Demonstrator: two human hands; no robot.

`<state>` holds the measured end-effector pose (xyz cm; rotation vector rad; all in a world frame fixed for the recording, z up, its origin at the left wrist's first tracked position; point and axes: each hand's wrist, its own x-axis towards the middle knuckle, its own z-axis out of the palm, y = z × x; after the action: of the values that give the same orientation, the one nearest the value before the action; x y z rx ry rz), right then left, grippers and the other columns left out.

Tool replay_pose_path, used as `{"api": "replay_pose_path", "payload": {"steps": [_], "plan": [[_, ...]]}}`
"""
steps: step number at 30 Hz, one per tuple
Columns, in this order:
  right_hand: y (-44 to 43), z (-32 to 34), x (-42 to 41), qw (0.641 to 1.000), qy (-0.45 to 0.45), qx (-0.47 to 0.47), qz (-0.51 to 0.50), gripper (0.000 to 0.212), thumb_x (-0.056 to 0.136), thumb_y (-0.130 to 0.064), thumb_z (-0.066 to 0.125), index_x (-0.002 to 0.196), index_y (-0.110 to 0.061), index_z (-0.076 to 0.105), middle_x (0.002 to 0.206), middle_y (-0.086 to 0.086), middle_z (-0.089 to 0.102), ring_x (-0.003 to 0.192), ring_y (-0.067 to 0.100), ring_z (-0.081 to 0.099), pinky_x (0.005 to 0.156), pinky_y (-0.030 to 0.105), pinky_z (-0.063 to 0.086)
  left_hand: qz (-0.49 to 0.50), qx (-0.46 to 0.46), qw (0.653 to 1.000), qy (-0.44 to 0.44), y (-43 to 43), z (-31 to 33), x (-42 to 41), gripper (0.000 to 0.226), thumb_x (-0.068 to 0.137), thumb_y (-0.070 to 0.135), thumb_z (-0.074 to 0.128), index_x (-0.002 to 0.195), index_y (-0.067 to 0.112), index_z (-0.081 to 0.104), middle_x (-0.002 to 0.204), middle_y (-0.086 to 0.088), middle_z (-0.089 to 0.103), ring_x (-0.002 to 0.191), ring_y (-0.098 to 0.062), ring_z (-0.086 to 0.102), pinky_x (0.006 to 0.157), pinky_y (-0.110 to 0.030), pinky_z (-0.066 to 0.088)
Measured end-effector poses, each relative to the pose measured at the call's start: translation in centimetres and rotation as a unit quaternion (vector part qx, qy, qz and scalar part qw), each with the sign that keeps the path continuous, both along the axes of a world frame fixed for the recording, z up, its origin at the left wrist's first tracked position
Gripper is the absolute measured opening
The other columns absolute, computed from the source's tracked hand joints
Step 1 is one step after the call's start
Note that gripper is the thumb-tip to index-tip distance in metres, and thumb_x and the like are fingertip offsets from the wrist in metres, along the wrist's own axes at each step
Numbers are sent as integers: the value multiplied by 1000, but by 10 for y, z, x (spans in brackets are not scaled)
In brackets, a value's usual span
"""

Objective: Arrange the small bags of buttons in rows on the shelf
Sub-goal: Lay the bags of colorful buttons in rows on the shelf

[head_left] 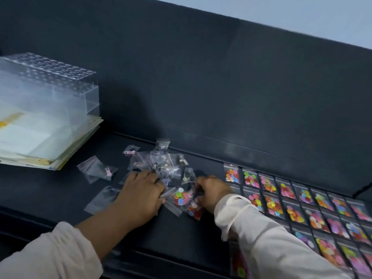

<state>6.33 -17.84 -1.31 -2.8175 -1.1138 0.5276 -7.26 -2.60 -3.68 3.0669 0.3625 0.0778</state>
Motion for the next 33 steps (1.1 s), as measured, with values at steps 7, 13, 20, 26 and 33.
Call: {"api": "replay_pose_path", "payload": {"steps": [7, 13, 20, 26, 33], "plan": [[14, -4, 15, 986, 50, 105, -121, 15, 81, -21, 63, 74, -21, 50, 82, 3, 57, 79, 20, 55, 68, 21, 39, 11, 2, 999, -42, 10, 5, 10, 60, 80, 66, 42, 116, 24, 64, 135, 1, 51, 136, -24, 29, 110, -42, 19], [15, -12, 16, 898, 126, 326, -266, 22, 80, -7, 66, 94, -19, 54, 76, 1, 63, 82, 24, 64, 85, 43, 54, -95, -11, 988, -119, 6, 5, 27, 27, 80, 47, 61, 95, 26, 67, 92, 9, 59, 96, -18, 52, 89, -30, 26], [-2, 4, -19, 983, 33, 53, -170, 17, 83, -28, 60, 95, -18, 65, 102, 5, 67, 96, 23, 62, 76, 25, 44, -80, -38, 996, -26, 1, 4, 41, 30, 91, 42, 48, 114, 26, 58, 119, 5, 55, 118, -18, 43, 102, -32, 31], [6, -13, -30, 965, 69, -2, -252, 51, 65, -54, 70, 102, -19, 64, 103, 3, 68, 95, 23, 64, 71, 24, 46, -20, -87, 995, 39, -3, 6, 48, 31, 84, 44, 60, 109, 26, 60, 123, 2, 55, 119, -20, 45, 99, -32, 37], [11, -16, -38, 963, 90, 15, -254, 15, 80, -19, 63, 93, -13, 65, 109, 8, 67, 100, 22, 64, 83, 28, 52, 41, -238, 970, 6, -8, 10, 38, 14, 77, 26, 70, 72, 27, 56, 89, 13, 59, 89, -12, 55, 72, -26, 41]]}}
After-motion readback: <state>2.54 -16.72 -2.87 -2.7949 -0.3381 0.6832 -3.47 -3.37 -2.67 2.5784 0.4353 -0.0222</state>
